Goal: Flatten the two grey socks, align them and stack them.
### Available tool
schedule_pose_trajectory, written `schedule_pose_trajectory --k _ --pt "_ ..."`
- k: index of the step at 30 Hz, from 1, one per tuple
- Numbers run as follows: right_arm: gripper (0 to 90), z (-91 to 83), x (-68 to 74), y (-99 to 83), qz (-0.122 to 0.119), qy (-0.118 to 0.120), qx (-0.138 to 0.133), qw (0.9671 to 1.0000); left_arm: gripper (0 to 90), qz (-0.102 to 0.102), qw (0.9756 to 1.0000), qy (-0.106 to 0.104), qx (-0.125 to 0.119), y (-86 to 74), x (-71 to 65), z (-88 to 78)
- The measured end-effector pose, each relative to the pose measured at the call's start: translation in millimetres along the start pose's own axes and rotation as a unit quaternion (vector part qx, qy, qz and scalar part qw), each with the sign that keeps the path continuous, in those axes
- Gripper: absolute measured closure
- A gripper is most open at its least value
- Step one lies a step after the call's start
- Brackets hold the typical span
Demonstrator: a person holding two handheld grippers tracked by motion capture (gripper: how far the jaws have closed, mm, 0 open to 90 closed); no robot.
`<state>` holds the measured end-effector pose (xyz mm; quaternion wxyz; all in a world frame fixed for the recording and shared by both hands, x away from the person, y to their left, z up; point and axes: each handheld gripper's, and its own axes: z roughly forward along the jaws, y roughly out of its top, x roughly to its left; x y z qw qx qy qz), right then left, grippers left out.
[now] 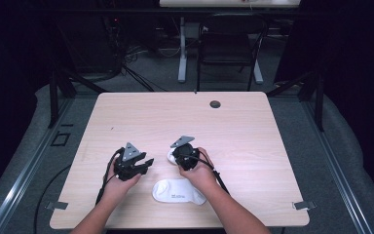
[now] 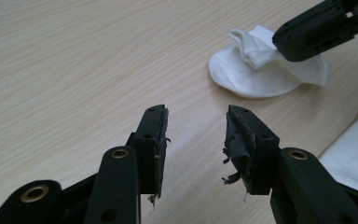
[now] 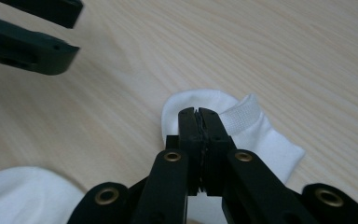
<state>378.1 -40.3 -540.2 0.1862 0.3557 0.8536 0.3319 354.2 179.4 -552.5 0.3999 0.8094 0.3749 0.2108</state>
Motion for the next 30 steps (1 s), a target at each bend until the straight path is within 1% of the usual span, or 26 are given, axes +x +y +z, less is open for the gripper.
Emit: schedule_pose_trajectory --k 1,2,6,7,8,9,11,13,16,18,20,21,22,23,24,25,27,28,29,30 --pt "89.4 -1.7 1.5 0.1 -0.003 0.004 0.002 1.0 58.3 0.0 1.0 0.0 0.0 0.0 -0.2 0.1" --pt "89.4 -2.4 3.4 -0.2 -0.004 0.006 -0.002 1.0 58.4 0.001 1.0 0.0 0.001 0.0 -0.5 0.2" --pt "89.5 -6.9 10.9 -1.5 -0.022 0.017 -0.007 0.9996 58.7 0.003 1.0 -0.002 0.003 -0.3 -2.3 1.8" --pt "89.5 -8.0 12.9 -2.2 -0.03 0.018 -0.006 0.9994 58.7 0.004 1.0 -0.002 0.002 -0.2 -3.1 2.6" --pt "89.5 -8.7 14.7 -2.7 -0.034 0.017 -0.007 0.9993 58.8 0.007 1.0 -0.003 0.001 0.0 -4.0 3.6" --pt "89.5 -9.8 15.4 -3.0 -0.04 0.017 -0.007 0.999 58.8 0.009 0.9999 -0.004 0.005 0.6 -4.9 4.7" --pt "89.5 -11.1 17.4 -4.2 -0.042 0.017 -0.012 0.9989 59.4 0.008 0.9999 -0.007 0.006 2.0 -6.7 8.3" --pt "89.4 -13.1 17.1 -4.8 -0.046 0.015 -0.011 0.9988 62.7 0.006 0.9998 -0.011 0.014 4.5 -9.4 12.3" --pt "89.4 -14.5 15.4 -6.1 -0.042 0.014 -0.019 0.9989 64.8 0.014 0.9996 -0.019 0.017 7.3 -15.2 19.4" --pt "89.4 -15.2 14.0 -6.6 -0.039 0.015 -0.023 0.9989 65.4 0.023 0.9993 -0.015 0.027 8.0 -19.0 25.7" --pt "89.4 -15.5 13.6 -6.7 -0.037 0.017 -0.025 0.9989 65.8 0.025 0.9992 -0.011 0.03 9.0 -20.2 30.0" --pt "89.4 -15.6 13.7 -6.9 -0.038 0.018 -0.026 0.9988 67.4 0.027 0.9991 -0.011 0.032 10.2 -20.5 31.7" --pt "89.4 -15.7 14.0 -7.0 -0.04 0.019 -0.027 0.9987 69.2 0.024 0.9991 -0.012 0.031 11.0 -21.6 33.1" --pt "89.4 -15.6 14.4 -7.2 -0.041 0.018 -0.029 0.9986 71.7 0.028 0.999 -0.01 0.032 12.8 -23.8 35.1" --pt "89.4 -16.8 13.9 -7.1 -0.048 0.02 -0.025 0.9984 73.9 0.033 0.9989 -0.009 0.033 14.4 -25.6 36.6" --pt "89.4 -16.2 14.6 -7.7 -0.042 0.021 -0.032 0.9984 76.8 0.039 0.9987 -0.009 0.033 15.7 -26.7 37.8" --pt "89.5 -17.1 13.0 -7.8 -0.044 0.023 -0.031 0.9983 79.4 0.043 0.9985 -0.009 0.035 18.5 -30.0 41.9" --pt "89.4 -17.4 12.8 -8.0 -0.043 0.023 -0.031 0.9983 81.1 0.046 0.998 -0.011 0.041 20.3 -31.2 44.5" --pt "89.4 -17.3 12.6 -8.2 -0.039 0.022 -0.036 0.9984 82.2 0.048 0.9979 -0.01 0.042 20.6 -31.9 46.1" --pt "89.4 -17.5 12.3 -8.4 -0.038 0.023 -0.037 0.9983 83.8 0.047 0.9978 -0.01 0.046 20.5 -32.6 48.2"
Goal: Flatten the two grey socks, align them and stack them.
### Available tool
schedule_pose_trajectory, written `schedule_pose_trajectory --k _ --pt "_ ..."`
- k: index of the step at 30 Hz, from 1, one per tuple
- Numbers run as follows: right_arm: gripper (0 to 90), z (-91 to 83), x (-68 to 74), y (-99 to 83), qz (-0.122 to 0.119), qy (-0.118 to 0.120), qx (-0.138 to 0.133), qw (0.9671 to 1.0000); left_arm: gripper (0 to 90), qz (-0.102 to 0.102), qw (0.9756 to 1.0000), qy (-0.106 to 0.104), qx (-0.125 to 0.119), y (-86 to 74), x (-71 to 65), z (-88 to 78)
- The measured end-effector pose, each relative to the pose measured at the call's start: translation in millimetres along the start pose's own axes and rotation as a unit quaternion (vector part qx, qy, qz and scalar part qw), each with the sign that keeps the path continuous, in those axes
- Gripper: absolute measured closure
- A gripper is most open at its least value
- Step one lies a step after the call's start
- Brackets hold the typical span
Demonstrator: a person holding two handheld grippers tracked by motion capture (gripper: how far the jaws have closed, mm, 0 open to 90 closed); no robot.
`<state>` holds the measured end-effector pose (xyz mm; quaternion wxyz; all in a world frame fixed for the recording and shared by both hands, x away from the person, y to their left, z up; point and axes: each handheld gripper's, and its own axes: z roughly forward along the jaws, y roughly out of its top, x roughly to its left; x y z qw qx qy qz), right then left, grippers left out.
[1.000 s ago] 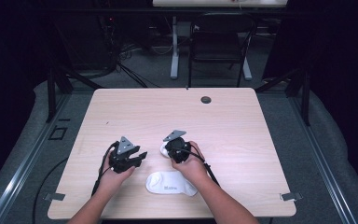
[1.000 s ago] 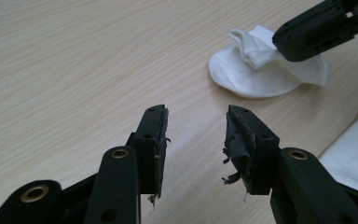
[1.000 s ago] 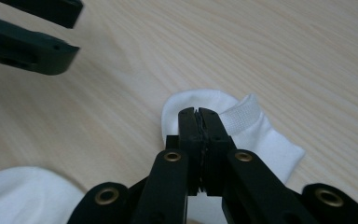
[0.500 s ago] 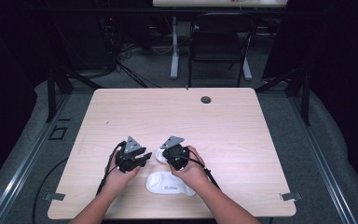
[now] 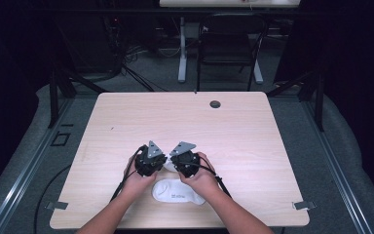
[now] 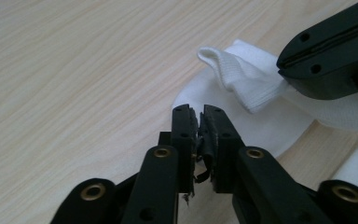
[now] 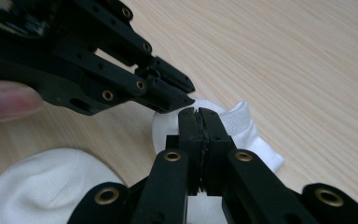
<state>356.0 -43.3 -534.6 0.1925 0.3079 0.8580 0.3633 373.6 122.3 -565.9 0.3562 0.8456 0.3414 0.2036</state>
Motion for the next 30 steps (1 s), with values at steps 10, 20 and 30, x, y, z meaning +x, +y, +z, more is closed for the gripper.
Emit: schedule_pose_trajectory --k 10,20,30 --pt "89.4 -5.3 -5.2 -2.4 0.002 -0.002 -0.009 1.0 87.5 0.012 0.9995 -0.001 0.03 -4.3 -2.1 6.2" --pt "89.4 -18.3 -18.5 -7.9 0.01 -0.015 -0.016 0.9997 86.0 -0.001 0.9997 -0.002 0.025 -13.7 0.8 4.3" --pt "89.4 -31.3 -40.2 -26.7 0.036 -0.037 -0.019 0.9985 86.2 -0.01 0.9998 -0.003 0.02 -17.5 4.2 2.3"
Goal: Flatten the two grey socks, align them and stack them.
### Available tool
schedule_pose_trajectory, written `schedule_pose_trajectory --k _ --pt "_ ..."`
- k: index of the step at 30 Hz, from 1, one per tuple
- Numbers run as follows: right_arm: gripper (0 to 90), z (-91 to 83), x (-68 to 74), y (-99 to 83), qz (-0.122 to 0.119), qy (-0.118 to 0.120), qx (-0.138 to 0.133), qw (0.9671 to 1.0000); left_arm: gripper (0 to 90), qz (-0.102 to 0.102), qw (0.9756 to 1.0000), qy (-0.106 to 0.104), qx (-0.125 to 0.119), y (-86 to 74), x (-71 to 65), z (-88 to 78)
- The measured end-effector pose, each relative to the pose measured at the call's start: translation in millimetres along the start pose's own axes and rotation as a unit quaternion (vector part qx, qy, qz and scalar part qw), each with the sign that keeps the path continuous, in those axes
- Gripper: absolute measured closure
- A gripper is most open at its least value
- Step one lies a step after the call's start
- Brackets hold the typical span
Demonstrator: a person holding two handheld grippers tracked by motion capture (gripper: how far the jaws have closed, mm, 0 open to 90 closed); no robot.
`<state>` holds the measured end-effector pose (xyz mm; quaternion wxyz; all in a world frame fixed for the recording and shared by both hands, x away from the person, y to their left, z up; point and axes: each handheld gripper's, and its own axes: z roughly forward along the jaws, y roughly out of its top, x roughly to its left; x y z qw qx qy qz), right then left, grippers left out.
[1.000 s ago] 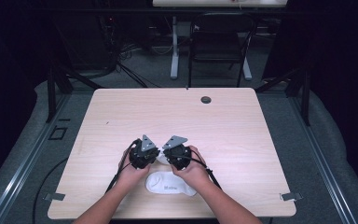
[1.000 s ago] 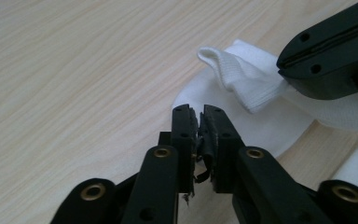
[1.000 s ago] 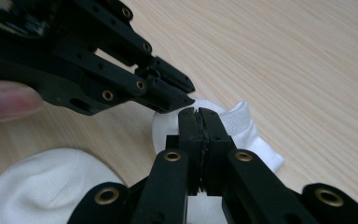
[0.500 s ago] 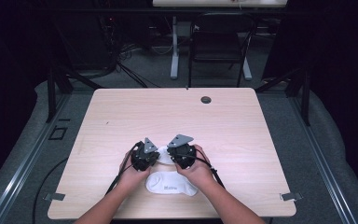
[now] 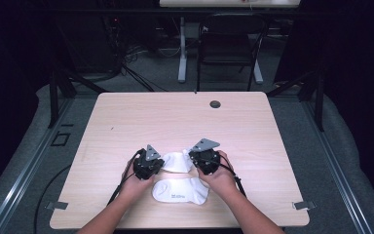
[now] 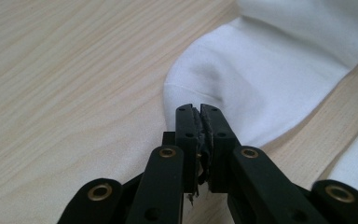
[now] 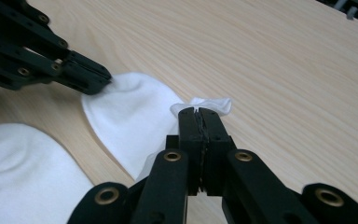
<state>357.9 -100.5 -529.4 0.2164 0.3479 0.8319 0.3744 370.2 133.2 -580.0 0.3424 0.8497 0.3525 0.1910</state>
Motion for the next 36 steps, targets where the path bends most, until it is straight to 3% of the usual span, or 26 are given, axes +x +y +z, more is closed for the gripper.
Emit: schedule_pose_trajectory --k 8,24,27,31,36 --pt "89.3 -1.6 -16.9 -22.4 0.026 -0.017 0.012 0.9994 86.0 -0.004 1.0 -0.003 0.002 -0.7 1.3 -1.1" --pt "86.0 3.3 -29.4 -56.5 0.069 -0.042 0.039 0.996 85.6 -0.02 0.9998 -0.001 0.002 -4.8 1.1 -5.3" --pt "84.4 0.2 -30.9 -59.8 0.089 -0.044 0.024 0.9947 85.6 -0.019 0.9998 0.0 0.001 -5.1 1.1 -5.5" --pt "83.0 -6.4 -29.0 -54.1 0.097 -0.038 -0.004 0.9945 85.5 -0.018 0.9998 0.002 -0.001 -5.2 0.8 -5.1" --pt "78.6 -3.1 -18.1 -40.8 0.078 -0.015 -0.023 0.9966 85.4 -0.018 0.9998 -0.003 0.001 -5.3 1.9 -5.2"
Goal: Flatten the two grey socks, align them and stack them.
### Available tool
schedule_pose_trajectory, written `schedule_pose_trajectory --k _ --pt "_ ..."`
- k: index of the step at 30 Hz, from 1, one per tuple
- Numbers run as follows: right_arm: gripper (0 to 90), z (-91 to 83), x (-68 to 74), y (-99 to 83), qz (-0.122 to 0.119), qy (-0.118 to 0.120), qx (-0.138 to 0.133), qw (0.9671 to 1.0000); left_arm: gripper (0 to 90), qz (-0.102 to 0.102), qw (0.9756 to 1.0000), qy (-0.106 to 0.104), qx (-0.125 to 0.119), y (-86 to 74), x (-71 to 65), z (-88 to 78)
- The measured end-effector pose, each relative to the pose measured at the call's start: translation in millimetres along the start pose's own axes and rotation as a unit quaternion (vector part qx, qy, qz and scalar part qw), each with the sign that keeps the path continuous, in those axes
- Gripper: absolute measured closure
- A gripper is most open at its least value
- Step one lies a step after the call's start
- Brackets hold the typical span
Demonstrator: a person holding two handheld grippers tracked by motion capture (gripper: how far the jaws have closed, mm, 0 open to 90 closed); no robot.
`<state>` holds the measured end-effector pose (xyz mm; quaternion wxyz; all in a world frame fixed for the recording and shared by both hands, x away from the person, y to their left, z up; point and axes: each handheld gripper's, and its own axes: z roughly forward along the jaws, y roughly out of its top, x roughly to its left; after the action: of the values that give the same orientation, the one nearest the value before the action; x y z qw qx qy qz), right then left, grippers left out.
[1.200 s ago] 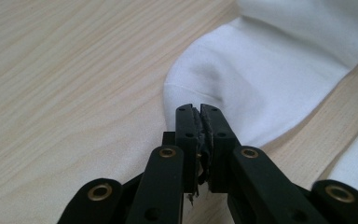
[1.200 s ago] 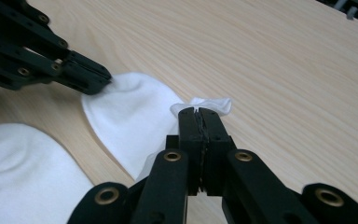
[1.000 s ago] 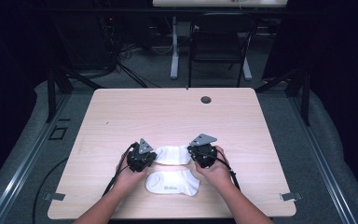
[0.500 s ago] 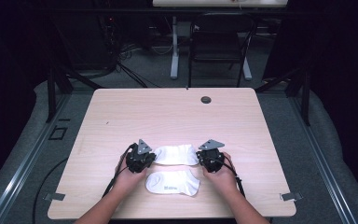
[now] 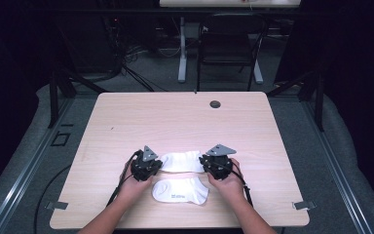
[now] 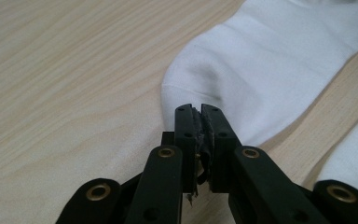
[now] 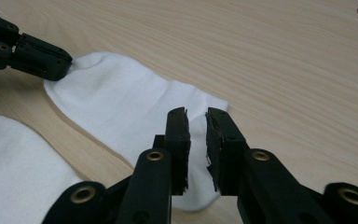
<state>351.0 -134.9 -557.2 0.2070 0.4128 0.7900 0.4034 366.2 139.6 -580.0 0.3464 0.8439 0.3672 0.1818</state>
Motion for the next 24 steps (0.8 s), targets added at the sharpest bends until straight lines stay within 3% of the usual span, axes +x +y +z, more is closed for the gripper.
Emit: schedule_pose_trajectory --k 4,12,24 --pt "77.1 15.0 4.4 1.1 -0.017 -0.006 0.017 0.9997 85.4 0.0 1.0 0.0 -0.002 -0.4 0.2 0.3" --pt "78.4 30.4 -6.7 -7.4 0.015 -0.022 0.046 0.9986 85.3 -0.002 1.0 -0.006 -0.005 -1.1 2.0 0.2" --pt "80.1 27.2 -13.5 -15.6 0.03 -0.021 0.036 0.9987 84.3 -0.001 1.0 -0.005 -0.003 -3.2 3.6 -2.1"
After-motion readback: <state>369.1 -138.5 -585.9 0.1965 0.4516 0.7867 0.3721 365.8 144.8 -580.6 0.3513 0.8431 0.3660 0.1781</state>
